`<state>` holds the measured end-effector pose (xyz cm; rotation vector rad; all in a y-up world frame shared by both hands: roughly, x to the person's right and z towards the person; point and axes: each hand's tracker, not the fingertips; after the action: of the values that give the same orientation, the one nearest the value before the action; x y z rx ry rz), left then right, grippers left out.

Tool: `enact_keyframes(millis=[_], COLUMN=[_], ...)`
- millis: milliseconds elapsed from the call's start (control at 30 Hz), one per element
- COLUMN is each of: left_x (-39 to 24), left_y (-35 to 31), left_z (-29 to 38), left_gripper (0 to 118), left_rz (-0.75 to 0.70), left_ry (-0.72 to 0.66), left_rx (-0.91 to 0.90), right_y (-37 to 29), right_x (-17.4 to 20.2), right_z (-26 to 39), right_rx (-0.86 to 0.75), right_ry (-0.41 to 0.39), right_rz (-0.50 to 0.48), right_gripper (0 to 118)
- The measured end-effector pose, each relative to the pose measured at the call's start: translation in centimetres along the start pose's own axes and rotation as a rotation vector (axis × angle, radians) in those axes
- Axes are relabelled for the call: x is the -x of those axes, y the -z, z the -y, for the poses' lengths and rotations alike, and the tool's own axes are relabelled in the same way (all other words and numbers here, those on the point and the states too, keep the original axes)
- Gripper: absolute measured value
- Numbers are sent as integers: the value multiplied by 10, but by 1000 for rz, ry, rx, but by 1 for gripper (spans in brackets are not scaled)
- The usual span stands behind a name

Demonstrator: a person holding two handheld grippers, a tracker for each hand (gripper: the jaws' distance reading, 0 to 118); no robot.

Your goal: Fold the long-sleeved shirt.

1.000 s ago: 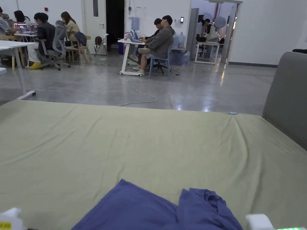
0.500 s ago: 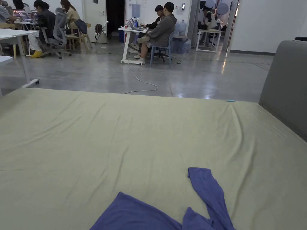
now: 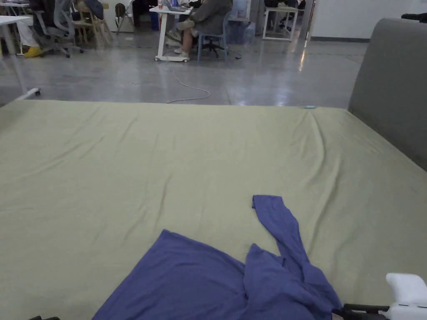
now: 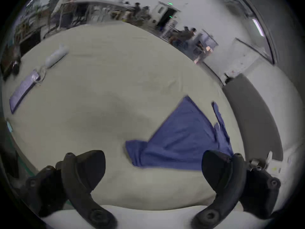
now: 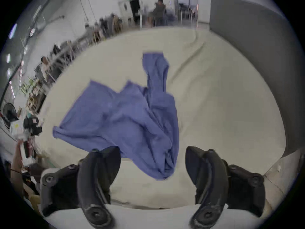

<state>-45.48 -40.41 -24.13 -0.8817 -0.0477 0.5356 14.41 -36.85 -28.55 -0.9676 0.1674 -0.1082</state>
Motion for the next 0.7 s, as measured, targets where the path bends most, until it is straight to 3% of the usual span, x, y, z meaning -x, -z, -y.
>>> enact_keyframes(millis=[33, 67, 100, 133, 167, 200, 267, 400, 533, 700], left_x=[-5, -8, -10, -12, -13, -12, -13, -22, -25, -35], left_y=[2, 7, 10, 11, 13, 20, 22, 24, 30, 48], left_z=[8, 17, 32, 45, 55, 61, 60, 12, -51, -79], left_gripper=[116, 113, 99, 42, 0, 0, 0, 0, 0, 0], left_rz=[-11, -16, -3, 43, 64, 67, 59, 85, 76, 41], left_ry=[37, 69, 95, 103, 94, 77, 78, 156, 158, 168], left_rx=[99, 214, 256, 249, 253, 272, 292, 213, 116, 125], right_y=[-5, -6, -6, -5, 1, 7, 14, 21, 24, 28], right_x=[4, 6, 9, 13, 16, 20, 32, 39, 46, 48], right_z=[6, 13, 22, 31, 37, 41, 50, 53, 53, 51], right_rx=[17, 40, 68, 79, 98, 112, 153, 151, 141, 140], right_ry=[5, 11, 11, -7, -51, -137, -218, -185, -215, -224], right_rz=[-9, -27, -40, -49, -36, 14, 68, -6, 3, -20], right_gripper=[104, 102, 91, 48, 0, 0, 0, 0, 0, 0])
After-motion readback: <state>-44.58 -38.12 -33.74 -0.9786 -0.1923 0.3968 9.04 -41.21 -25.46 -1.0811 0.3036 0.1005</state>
